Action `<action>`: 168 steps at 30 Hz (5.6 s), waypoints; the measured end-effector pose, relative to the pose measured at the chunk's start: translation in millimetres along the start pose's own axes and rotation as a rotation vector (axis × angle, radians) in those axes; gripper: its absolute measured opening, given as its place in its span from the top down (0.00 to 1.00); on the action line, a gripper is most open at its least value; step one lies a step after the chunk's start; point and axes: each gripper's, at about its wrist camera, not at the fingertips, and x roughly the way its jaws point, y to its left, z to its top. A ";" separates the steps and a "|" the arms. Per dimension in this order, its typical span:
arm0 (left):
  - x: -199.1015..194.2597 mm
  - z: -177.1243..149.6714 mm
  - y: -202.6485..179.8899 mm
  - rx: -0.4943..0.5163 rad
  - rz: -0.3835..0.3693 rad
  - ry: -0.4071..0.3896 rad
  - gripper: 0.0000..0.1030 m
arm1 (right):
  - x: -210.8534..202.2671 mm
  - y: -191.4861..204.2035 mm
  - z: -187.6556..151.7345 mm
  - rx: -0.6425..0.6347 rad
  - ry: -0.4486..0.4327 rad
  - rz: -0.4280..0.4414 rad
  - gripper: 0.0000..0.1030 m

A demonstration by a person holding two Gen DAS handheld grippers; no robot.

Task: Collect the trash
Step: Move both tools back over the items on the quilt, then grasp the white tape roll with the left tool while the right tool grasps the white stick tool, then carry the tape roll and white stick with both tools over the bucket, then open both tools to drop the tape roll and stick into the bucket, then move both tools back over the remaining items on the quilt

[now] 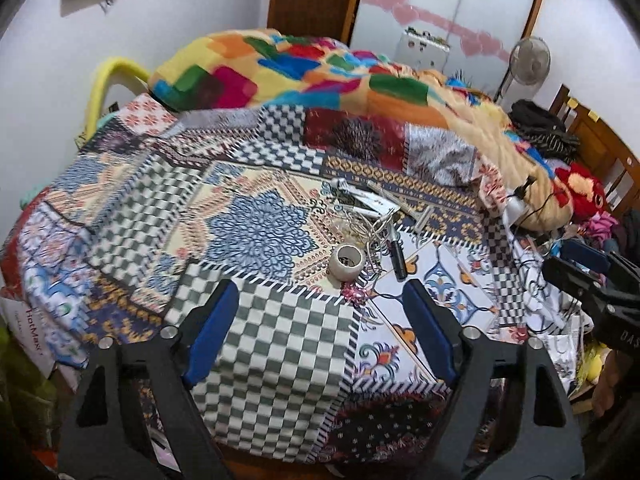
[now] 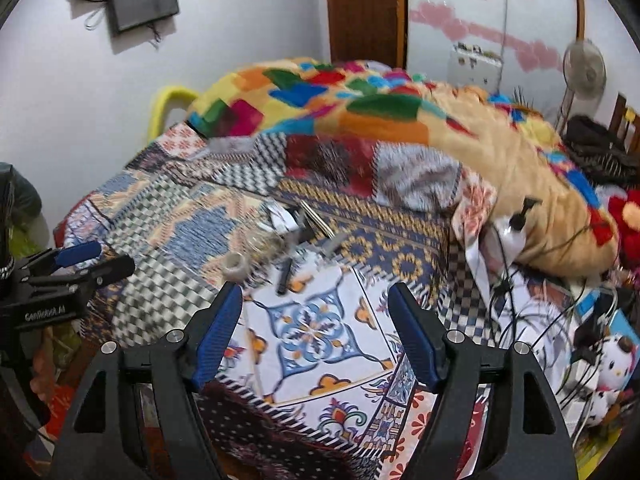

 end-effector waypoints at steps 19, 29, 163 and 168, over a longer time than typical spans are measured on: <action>131.4 7.4 -25.0 0.124 -0.056 0.102 0.55 | 148.3 -36.1 31.7 0.165 0.143 0.128 0.62; 142.4 9.0 -29.3 0.151 -0.054 0.079 0.64 | 168.8 -35.9 33.4 0.212 0.136 0.153 0.86; -278.6 -167.3 223.1 -0.307 0.384 -0.169 0.58 | -58.9 282.3 -47.8 -0.254 0.103 0.337 0.66; -271.3 -130.3 184.6 -0.233 0.341 -0.212 0.58 | -75.7 231.2 -28.3 -0.192 0.036 0.281 0.66</action>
